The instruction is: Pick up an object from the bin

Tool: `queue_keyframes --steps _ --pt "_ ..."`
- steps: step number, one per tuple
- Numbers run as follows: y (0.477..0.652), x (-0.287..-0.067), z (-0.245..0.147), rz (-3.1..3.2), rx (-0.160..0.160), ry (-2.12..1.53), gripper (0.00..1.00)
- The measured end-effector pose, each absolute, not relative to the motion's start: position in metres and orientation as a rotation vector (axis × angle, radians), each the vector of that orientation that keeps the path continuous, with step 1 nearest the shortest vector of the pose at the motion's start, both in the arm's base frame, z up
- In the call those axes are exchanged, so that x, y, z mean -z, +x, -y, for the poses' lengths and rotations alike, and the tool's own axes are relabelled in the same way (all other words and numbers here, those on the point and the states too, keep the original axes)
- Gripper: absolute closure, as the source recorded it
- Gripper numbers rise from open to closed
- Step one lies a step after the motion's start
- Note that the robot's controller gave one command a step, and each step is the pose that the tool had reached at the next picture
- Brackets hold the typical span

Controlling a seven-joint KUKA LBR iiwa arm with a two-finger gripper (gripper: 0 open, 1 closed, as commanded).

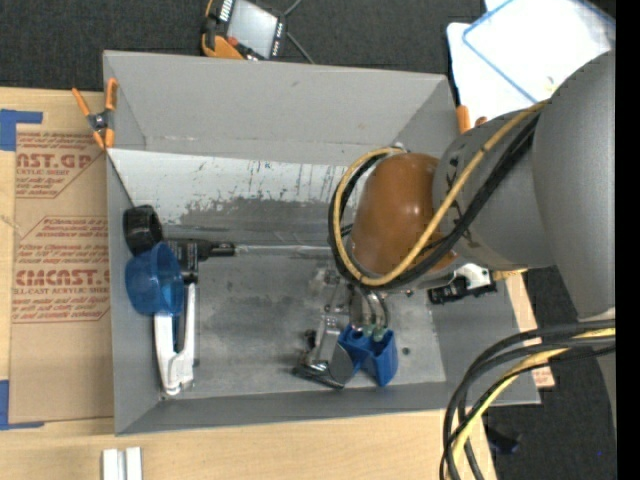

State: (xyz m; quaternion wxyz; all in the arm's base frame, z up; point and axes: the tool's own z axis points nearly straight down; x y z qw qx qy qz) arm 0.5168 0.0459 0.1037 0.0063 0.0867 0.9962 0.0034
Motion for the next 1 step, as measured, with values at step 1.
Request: queue_keyframes --steps 1 --pt "0.4899 -0.1032 -0.044 -3.111 -0.009 0.398 0.0"
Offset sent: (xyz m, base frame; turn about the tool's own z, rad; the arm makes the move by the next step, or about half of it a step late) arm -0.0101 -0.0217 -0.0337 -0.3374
